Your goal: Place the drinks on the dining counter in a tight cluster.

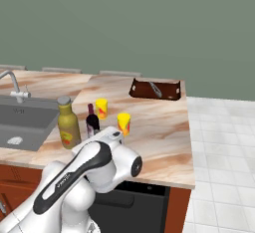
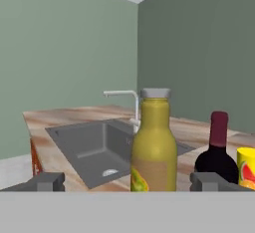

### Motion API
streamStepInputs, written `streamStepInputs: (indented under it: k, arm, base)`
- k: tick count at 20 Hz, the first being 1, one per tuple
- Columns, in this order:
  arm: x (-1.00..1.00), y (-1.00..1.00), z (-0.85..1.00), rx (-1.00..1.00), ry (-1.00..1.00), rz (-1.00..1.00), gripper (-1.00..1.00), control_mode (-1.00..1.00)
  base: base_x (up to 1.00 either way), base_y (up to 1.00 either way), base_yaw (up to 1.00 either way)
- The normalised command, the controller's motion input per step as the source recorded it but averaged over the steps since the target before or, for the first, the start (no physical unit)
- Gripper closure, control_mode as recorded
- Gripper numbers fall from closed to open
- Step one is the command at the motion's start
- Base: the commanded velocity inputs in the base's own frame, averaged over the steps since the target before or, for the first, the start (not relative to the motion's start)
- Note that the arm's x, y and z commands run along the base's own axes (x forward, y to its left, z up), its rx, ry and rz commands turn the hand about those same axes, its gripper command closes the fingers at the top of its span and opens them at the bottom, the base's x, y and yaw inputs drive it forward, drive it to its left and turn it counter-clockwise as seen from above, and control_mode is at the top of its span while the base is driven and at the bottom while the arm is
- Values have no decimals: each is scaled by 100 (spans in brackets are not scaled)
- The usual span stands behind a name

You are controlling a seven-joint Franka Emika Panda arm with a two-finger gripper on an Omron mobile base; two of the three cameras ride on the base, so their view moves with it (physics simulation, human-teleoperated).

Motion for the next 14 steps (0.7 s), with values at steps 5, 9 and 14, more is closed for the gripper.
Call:
streamStepInputs:
  k: [5, 9, 14]
  arm:
    - [-1, 0, 0, 0, 0, 0, -100, -100]
    - [-6, 0, -1, 1, 2, 0, -100, 100]
    - [0, 0, 0, 0, 0, 0, -100, 100]
  base:
    - [0, 0, 0]
    - [-32, 0, 0]
    - [-62, -3, -3]
